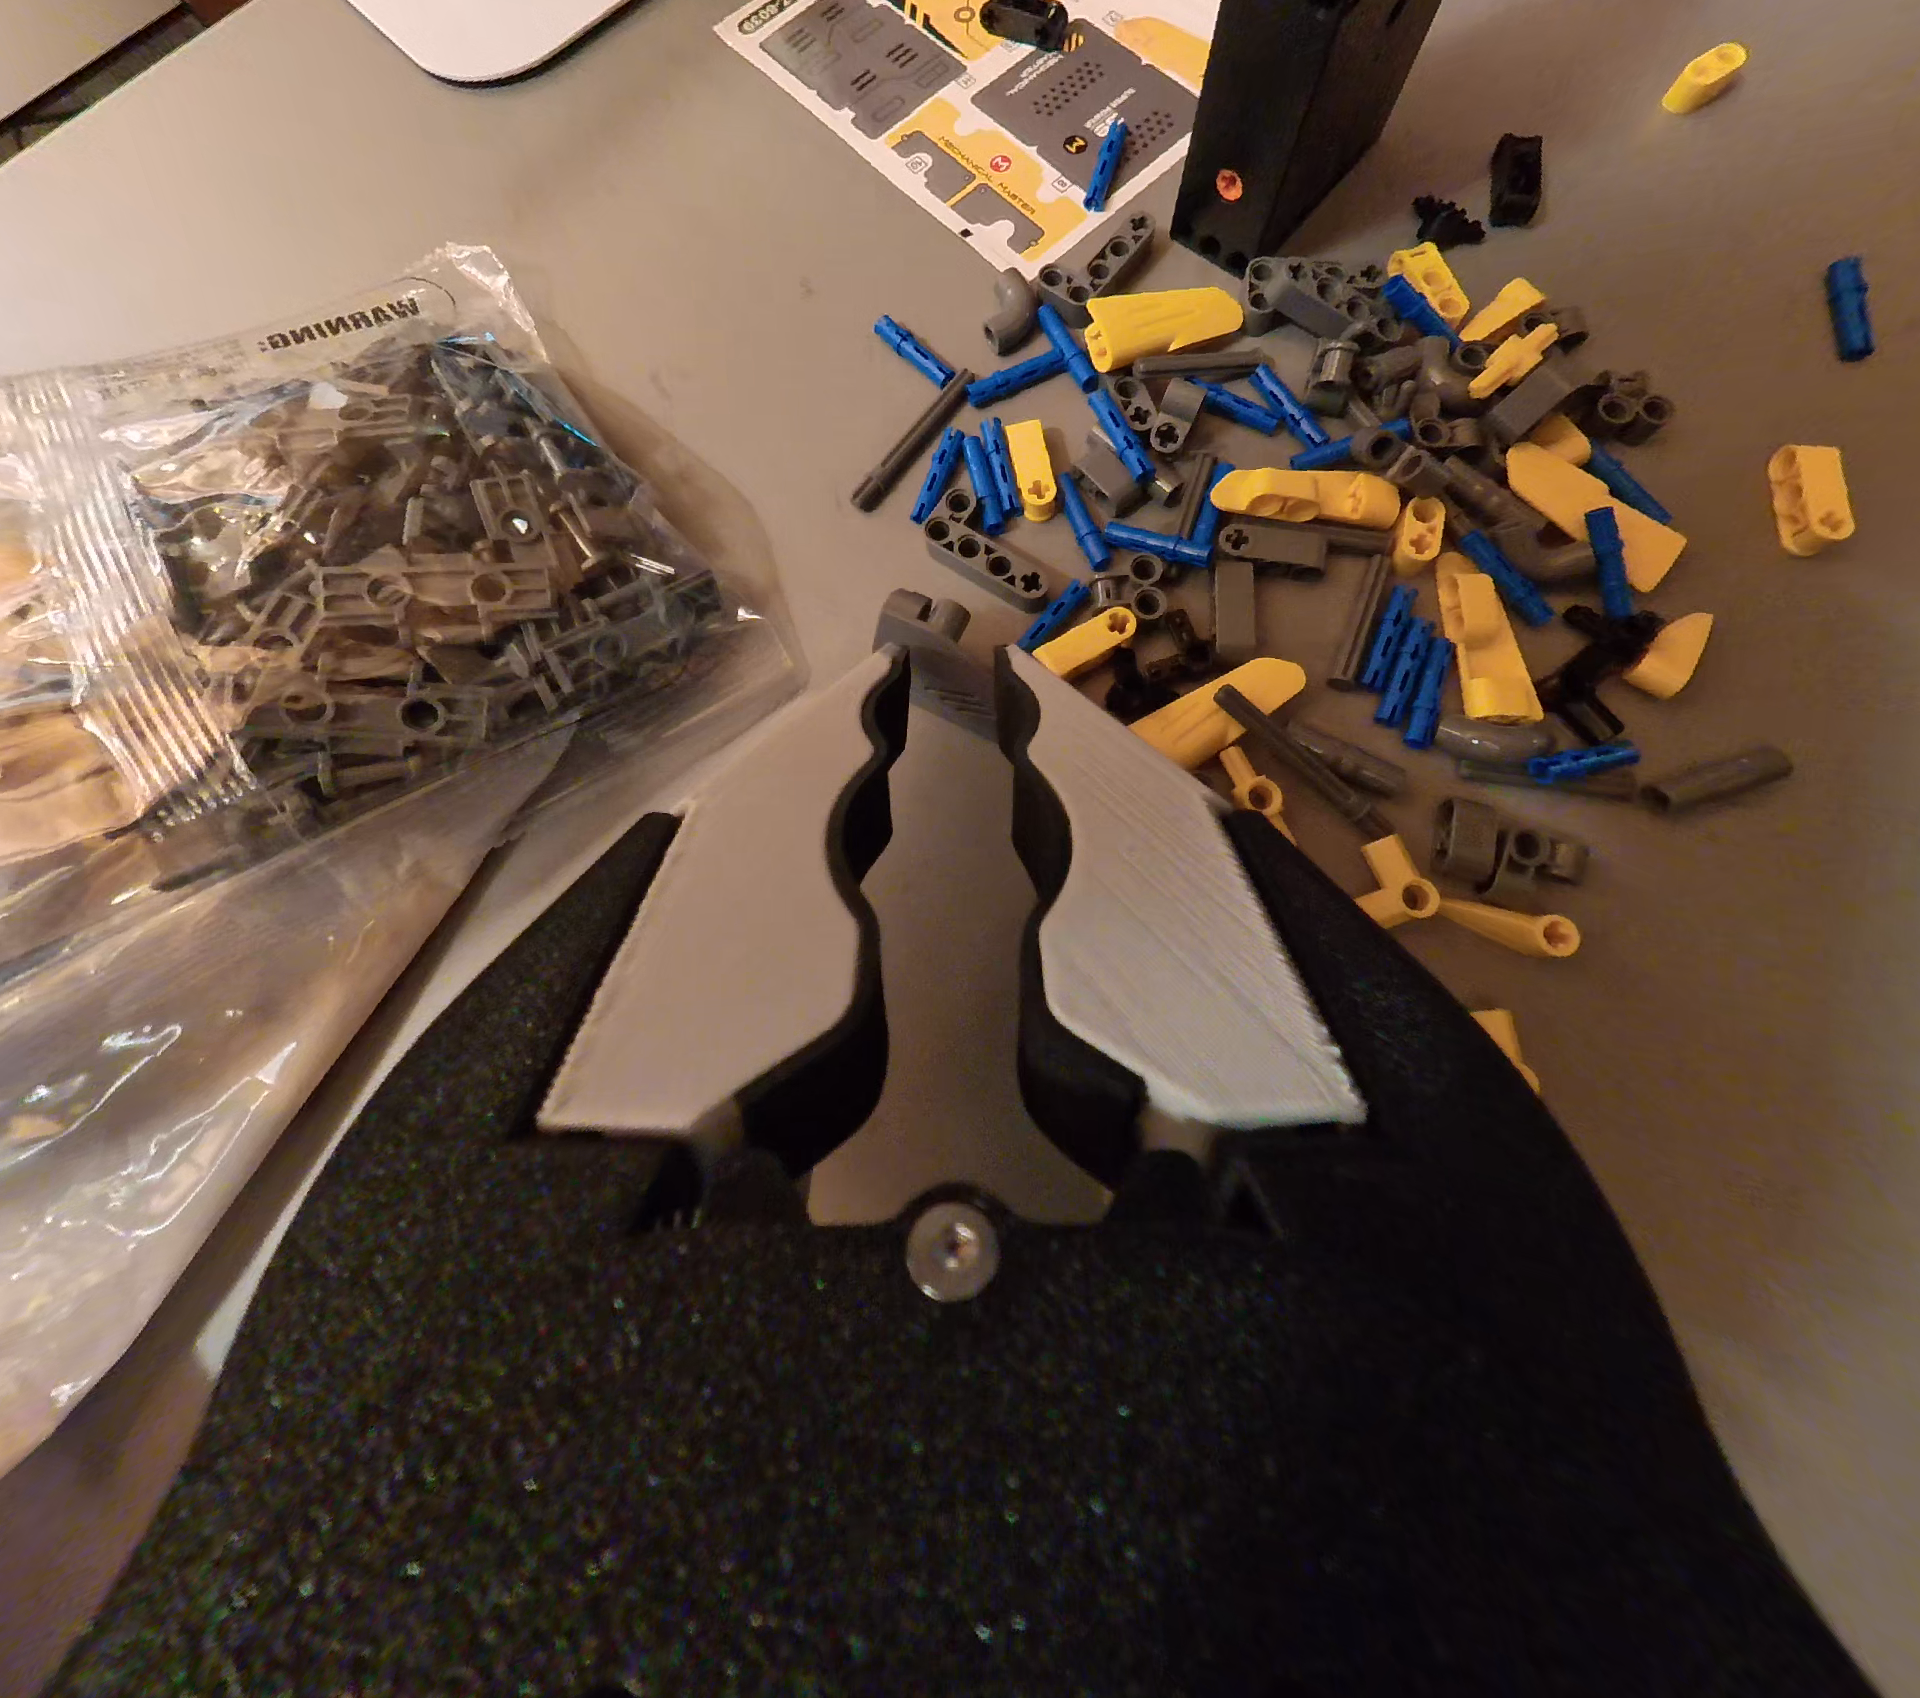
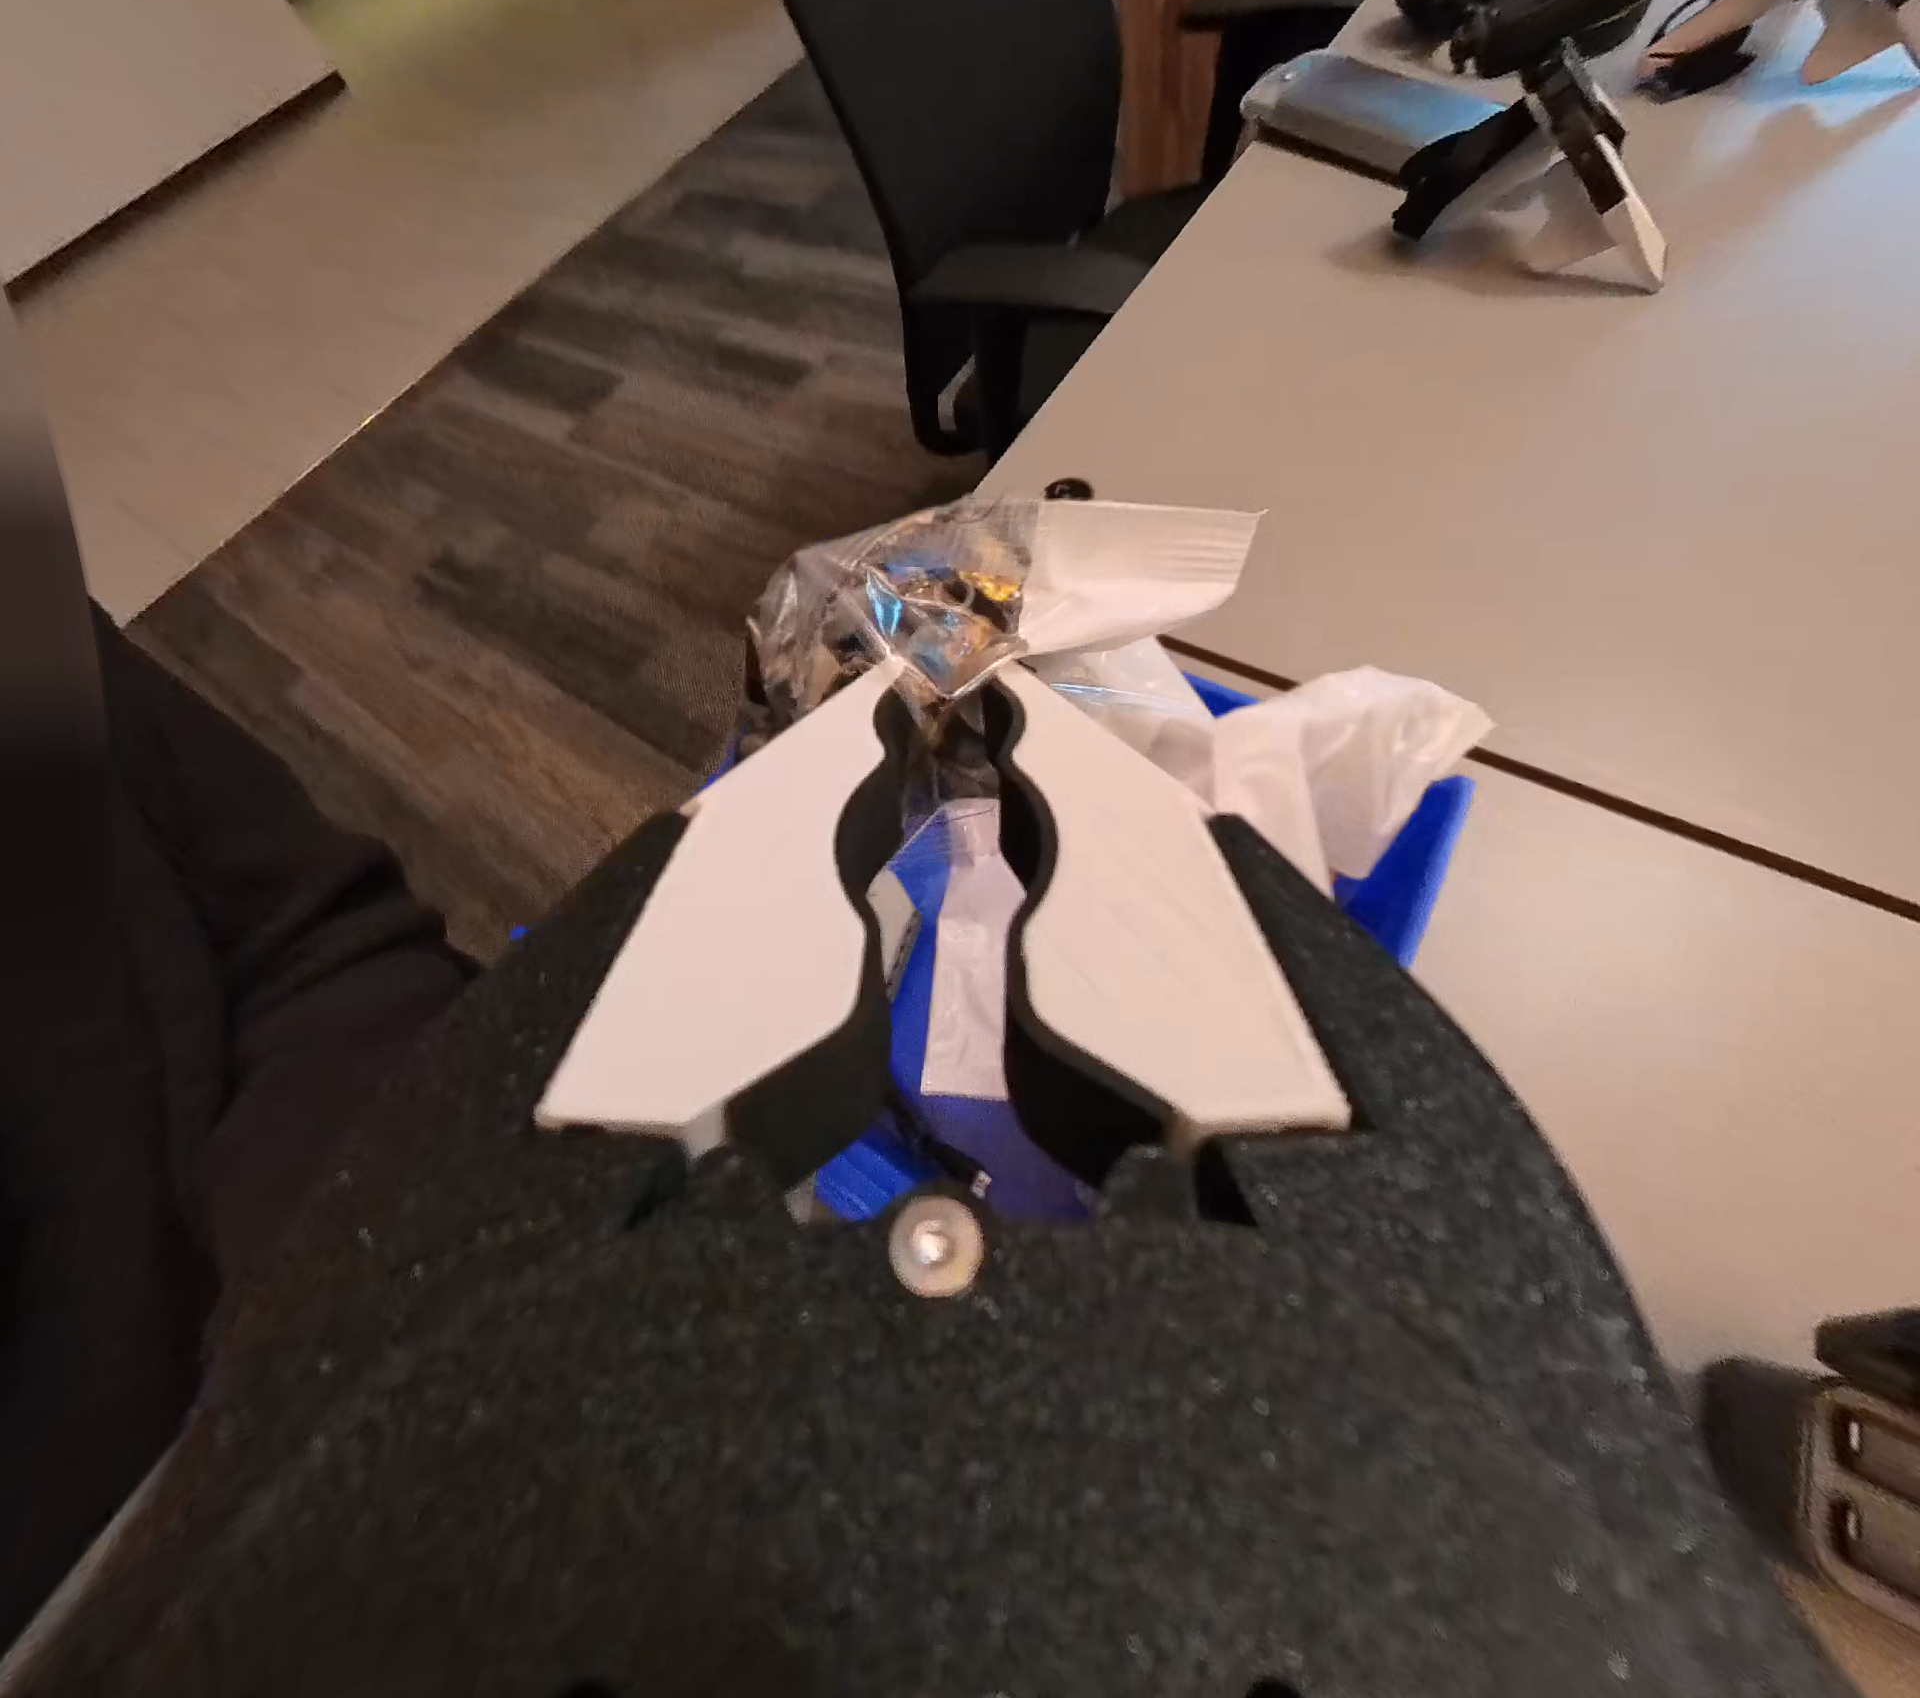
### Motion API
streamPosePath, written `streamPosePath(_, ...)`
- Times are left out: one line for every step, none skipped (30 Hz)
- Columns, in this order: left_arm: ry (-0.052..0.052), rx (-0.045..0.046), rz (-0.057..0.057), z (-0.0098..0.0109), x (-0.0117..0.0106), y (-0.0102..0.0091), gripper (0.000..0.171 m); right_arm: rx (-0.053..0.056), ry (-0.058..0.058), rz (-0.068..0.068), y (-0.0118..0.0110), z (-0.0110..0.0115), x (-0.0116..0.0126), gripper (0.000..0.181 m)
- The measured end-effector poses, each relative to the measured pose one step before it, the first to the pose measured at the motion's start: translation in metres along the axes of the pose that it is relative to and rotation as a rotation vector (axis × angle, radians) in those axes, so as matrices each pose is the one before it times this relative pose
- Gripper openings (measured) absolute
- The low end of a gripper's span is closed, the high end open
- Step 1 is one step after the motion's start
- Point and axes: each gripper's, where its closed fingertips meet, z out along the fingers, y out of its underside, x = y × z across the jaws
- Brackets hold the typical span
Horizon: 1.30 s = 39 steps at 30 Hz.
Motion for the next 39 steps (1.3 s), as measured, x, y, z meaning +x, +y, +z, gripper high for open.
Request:
streamPosePath(0.0003,-0.00001,-0.0006,-0.00003,0.00000,0.00003,0.015,0.0029,0.0142,0.0023,0.00014,-0.00174,0.00246,0.009)
streamPosePath(-0.0001,-0.00017,0.0001,-0.00001,-0.00002,0.00002,0.015,-0.0003,0.0144,-0.0032,0.00012,-0.00076,0.00194,0.009)
streamPosePath(0.0002,0.00004,0.0002,0.00000,0.00006,0.00013,0.015,-0.0025,0.0079,-0.0055,0.00013,0.00023,0.00061,0.010)
streamPosePath(0.0007,-0.00024,-0.0003,0.00012,0.00008,0.00005,0.015,-0.0047,0.0060,-0.0042,0.00034,0.00125,0.00011,0.010)
streamPosePath(0.0007,-0.00060,-0.0002,-0.00004,0.00011,0.00008,0.015,-0.0068,0.0092,-0.0035,0.00070,0.00221,0.00023,0.010)
streamPosePath(0.0003,-0.00135,0.0005,0.00011,-0.00002,0.00028,0.015,-0.0079,0.0054,-0.0044,0.00103,0.00314,-0.00042,0.010)
streamPosePath(-0.0016,-0.00556,0.0019,0.00036,-0.00020,0.00089,0.015,-0.0060,0.0021,-0.0034,0.00118,0.00400,-0.00107,0.010)
streamPosePath(-0.0045,-0.00693,0.0036,0.00054,-0.00044,0.00120,0.015,-0.0019,0.0055,0.0021,0.00107,0.00466,-0.00044,0.010)
streamPosePath(-0.0062,-0.00603,0.0049,0.00042,-0.00063,0.00095,0.015,-0.0007,0.0085,0.0074,0.00114,0.00499,-0.00005,0.010)
streamPosePath(-0.0051,-0.00343,0.0045,0.00017,-0.00044,0.00057,0.015,-0.0028,0.0082,0.0082,0.00146,0.00525,-0.00018,0.010)
streamPosePath(-0.0039,0.00015,0.0030,-0.00004,-0.00032,-0.00004,0.015,-0.0032,0.0134,0.0064,0.00141,0.00553,0.00023,0.011)
streamPosePath(-0.0034,0.00455,0.0007,-0.00046,-0.00048,-0.00074,0.015,-0.0006,0.0318,0.0021,0.00127,0.00561,0.00199,0.013)
streamPosePath(-0.0016,0.00762,-0.0026,-0.00077,-0.00046,-0.00131,0.015,-0.0060,0.0319,-0.0078,0.00166,0.00591,0.00091,0.018)
streamPosePath(-0.0007,0.00862,-0.0054,-0.00081,-0.00061,-0.00130,0.015,-0.0320,0.0244,-0.0185,0.00460,0.00595,-0.00026,0.021)
streamPosePath(-0.0022,0.00865,-0.0063,-0.00099,-0.00096,-0.00140,0.015,-0.0515,0.0277,-0.0273,0.00595,0.00485,0.00066,0.022)
streamPosePath(-0.0019,0.00797,-0.0058,-0.00092,-0.00103,-0.00114,0.015,-0.0484,0.0299,-0.0293,0.00516,0.00357,0.00136,0.026)
streamPosePath(-0.0006,0.00645,-0.0056,-0.00078,-0.00069,-0.00092,0.015,-0.0447,0.0195,-0.0304,0.00469,0.00210,0.00097,0.030)
streamPosePath(0.0018,0.00491,-0.0049,-0.00063,-0.00025,-0.00068,0.015,-0.0286,0.0067,-0.0196,0.00319,0.00057,0.00020,0.032)
streamPosePath(0.0022,0.00396,-0.0044,-0.00036,0.00000,-0.00061,0.015,-0.0106,0.0117,0.0032,0.00192,-0.00093,0.00225,0.034)
streamPosePath(0.0024,0.00222,-0.0027,-0.00027,0.00016,-0.00044,0.015,-0.0006,0.0114,0.0165,0.00105,-0.00206,0.00366,0.036)
streamPosePath(0.0017,0.00074,-0.0007,-0.00004,0.00019,-0.00015,0.015,0.0012,0.0068,0.0194,0.00142,-0.00277,0.00402,0.037)
streamPosePath(0.0012,-0.00125,0.0008,0.00011,0.00040,0.00024,0.015,-0.0017,0.0083,0.0147,0.00234,-0.00315,0.00506,0.037)
streamPosePath(0.0006,-0.00225,0.0019,0.00028,0.00027,0.00031,0.015,-0.0123,0.0179,0.0019,0.00455,-0.00313,0.00655,0.037)
streamPosePath(-0.0006,-0.00329,0.0025,0.00032,0.00025,0.00047,0.015,-0.0216,0.0402,-0.0051,0.00685,-0.00297,0.00997,0.037)
streamPosePath(-0.0016,-0.00304,0.0025,0.00036,-0.00012,0.00044,0.015,-0.0239,0.0517,-0.0082,0.00807,-0.00275,0.01155,0.037)
streamPosePath(-0.0013,-0.00204,0.0015,0.00019,-0.00002,0.00037,0.015,-0.0204,0.0578,-0.0082,0.00818,-0.00225,0.01206,0.037)
streamPosePath(-0.0001,-0.00175,0.0002,0.00024,0.00001,0.00033,0.015,-0.0123,0.0657,-0.0004,0.00757,-0.00193,0.01286,0.037)
streamPosePath(0.0001,-0.00080,-0.0005,0.00015,-0.00002,0.00007,0.015,-0.0083,0.0644,0.0044,0.00660,-0.00164,0.01218,0.037)
streamPosePath(0.0005,-0.00015,-0.0006,0.00010,-0.00001,0.00007,0.015,-0.0016,0.0407,0.0054,0.00527,-0.00118,0.00806,0.037)
streamPosePath(0.0004,-0.00024,-0.0004,0.00006,0.00005,-0.00002,0.015,0.0050,0.0251,0.0127,0.00402,-0.00084,0.00532,0.038)
streamPosePath(0.0001,0.00018,-0.0001,0.00008,-0.00001,-0.00008,0.015,0.0023,0.0206,0.0202,0.00403,0.00036,0.00419,0.039)
streamPosePath(0.0008,-0.00030,0.0001,0.00007,0.00020,0.00009,0.015,-0.0103,0.0155,0.0212,0.00544,0.00164,0.00326,0.042)
streamPosePath(0.0007,-0.00105,0.0003,0.00018,0.00019,0.00005,0.015,-0.0239,-0.0007,0.0118,0.00726,0.00294,0.00016,0.047)
streamPosePath(0.0001,-0.00168,0.0009,0.00020,0.00012,0.00034,0.015,-0.0355,-0.0141,0.0009,0.00884,0.00422,-0.00246,0.051)
streamPosePath(-0.0002,-0.00203,0.0011,0.00024,0.00002,0.00033,0.015,-0.0496,-0.0085,-0.0050,0.01095,0.00574,-0.00220,0.058)
streamPosePath(0.0001,-0.00180,0.0008,0.00020,0.00008,0.00022,0.015,-0.0635,-0.0091,-0.0105,0.01251,0.00714,-0.00299,0.069)
streamPosePath(0.0003,-0.00151,0.0006,0.00014,0.00016,0.00024,0.015,-0.0620,-0.0074,-0.0146,0.01131,0.00738,-0.00330,0.074)
streamPosePath(0.0001,-0.00082,0.0008,0.00003,0.00006,0.00016,0.015,-0.0379,-0.0026,-0.0196,0.00658,0.00587,-0.00299,0.074)
streamPosePath(0.0002,-0.00067,0.0003,0.00002,0.00001,0.00017,0.015,-0.0160,-0.0080,-0.0358,0.00262,0.00352,-0.00417,0.076)
